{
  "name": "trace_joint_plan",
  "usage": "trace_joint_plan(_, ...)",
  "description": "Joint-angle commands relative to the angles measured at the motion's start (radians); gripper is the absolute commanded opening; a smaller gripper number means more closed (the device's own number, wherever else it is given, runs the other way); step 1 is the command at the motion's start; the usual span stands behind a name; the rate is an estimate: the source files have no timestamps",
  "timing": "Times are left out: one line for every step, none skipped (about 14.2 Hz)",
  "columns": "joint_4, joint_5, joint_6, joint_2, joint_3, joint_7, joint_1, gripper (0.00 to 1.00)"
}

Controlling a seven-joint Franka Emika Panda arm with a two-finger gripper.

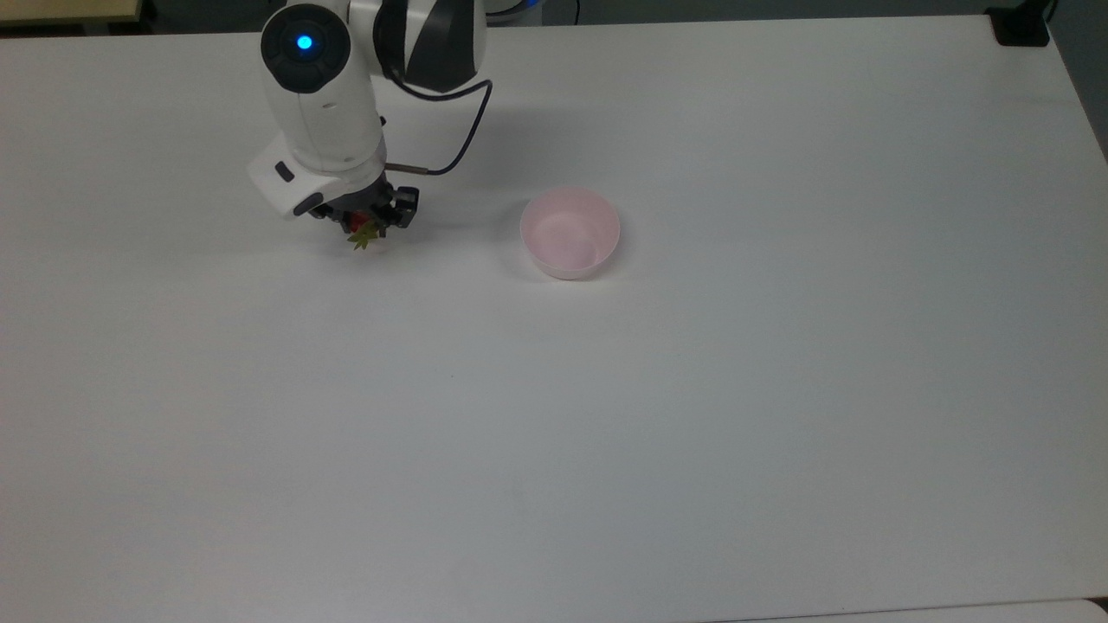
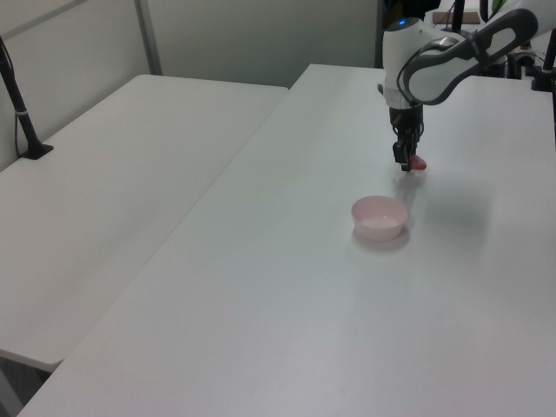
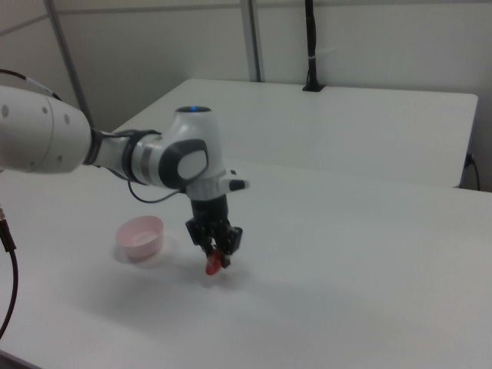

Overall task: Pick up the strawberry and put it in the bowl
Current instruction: 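Carry the strawberry over the pink bowl and lower it inside, then open the gripper to release the strawberry into the bowl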

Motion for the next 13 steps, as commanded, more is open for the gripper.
trace_joint_plan(0.064, 0.029, -0.194, -0.071, 0.04, 0.006, 0.104, 0.3)
trace_joint_plan(0.092, 0.033, -0.218, -0.068, 0.067, 0.039, 0.128, 0.31)
trace_joint_plan(0.104, 0.038, -0.214, -0.059, 0.09, 0.11, 0.156, 0.31)
trace_joint_plan(0.112, 0.04, -0.205, -0.052, 0.101, 0.173, 0.182, 0.31)
trace_joint_plan(0.123, 0.073, -0.196, -0.042, 0.103, 0.217, 0.204, 0.31)
trace_joint_plan(0.131, 0.108, -0.182, -0.022, 0.103, 0.259, 0.236, 0.32)
trace_joint_plan(0.131, 0.112, -0.144, -0.007, 0.103, 0.294, 0.239, 0.32)
trace_joint_plan(0.131, 0.112, -0.104, 0.009, 0.106, 0.342, 0.242, 0.32)
trace_joint_plan(0.132, 0.112, -0.078, 0.026, 0.126, 0.375, 0.239, 0.32)
trace_joint_plan(0.132, 0.11, -0.037, 0.046, 0.132, 0.388, 0.238, 0.34)
trace_joint_plan(0.132, 0.109, -0.029, 0.047, 0.131, 0.386, 0.236, 0.55)
trace_joint_plan(0.132, 0.099, -0.031, 0.046, 0.132, 0.386, 0.239, 0.71)
trace_joint_plan(0.132, 0.099, -0.036, 0.046, 0.132, 0.386, 0.239, 0.78)
